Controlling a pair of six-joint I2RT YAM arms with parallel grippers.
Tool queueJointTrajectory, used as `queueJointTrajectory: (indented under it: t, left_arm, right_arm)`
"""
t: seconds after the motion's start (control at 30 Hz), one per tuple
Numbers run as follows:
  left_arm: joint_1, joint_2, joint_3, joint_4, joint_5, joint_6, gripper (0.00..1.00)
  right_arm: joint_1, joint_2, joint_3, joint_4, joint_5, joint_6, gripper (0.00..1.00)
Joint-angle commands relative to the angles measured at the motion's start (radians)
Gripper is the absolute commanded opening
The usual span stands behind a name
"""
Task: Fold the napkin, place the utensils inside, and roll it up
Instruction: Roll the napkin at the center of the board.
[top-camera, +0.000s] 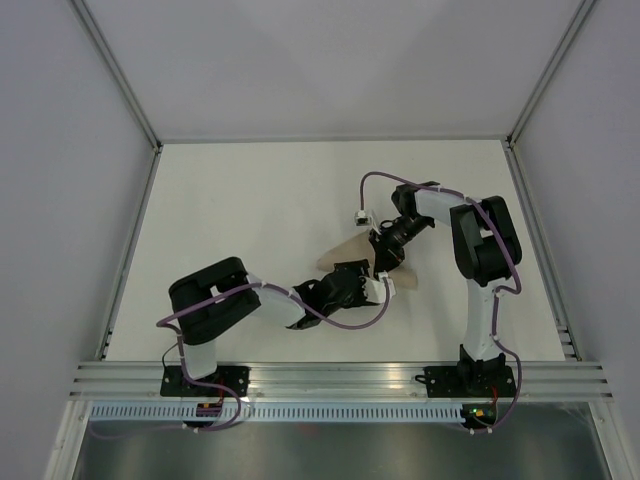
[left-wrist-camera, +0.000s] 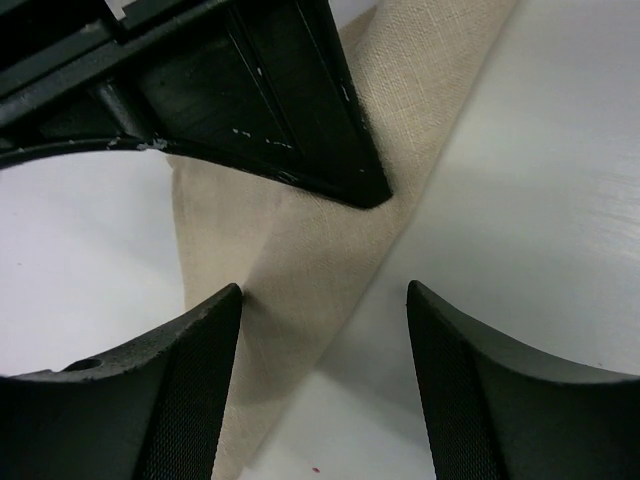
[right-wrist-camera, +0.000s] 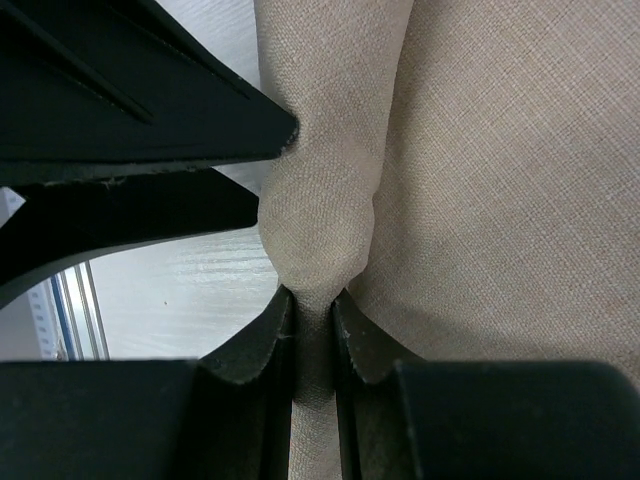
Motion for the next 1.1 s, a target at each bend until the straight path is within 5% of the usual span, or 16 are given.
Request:
queueJointTrajectory:
  t: [0.0,0.5,0.67,0.83,1.0,1.07]
  left_arm:
    - [-0.010,0.036,0.045,0.077,-0.055,0.141,0.72]
    - [-0.015,0.126,0.160,-0.187,0.033,0.173,0.65]
    - [-0.007,0.149,0.196,-0.280,0.080,0.112,0.42]
    - [-0.004,0.166,0.227,-0.371,0.134,0.049,0.17]
    - [0.025,0.154,0.273,-0.464,0.238,-0.023,0.09]
    - [0.037,0.153,0.281,-0.484,0.278,-0.049,0.07]
  right_arm:
    - [-0.009,0.075,-0.025,0.023,0.167,-0.070,0.11]
    - [-0.014,0.116,0.041,-0.028,0.166,-0.066,0.15]
    - [-0.017,0.116,0.054,-0.033,0.164,-0.061,0.18]
    - [-0.029,0.093,0.061,-0.028,0.158,-0.059,0.32]
    - [-0.051,0.023,0.067,-0.040,0.121,-0.052,0.63]
    - [-0.058,-0.002,0.072,-0.048,0.114,-0.049,0.68]
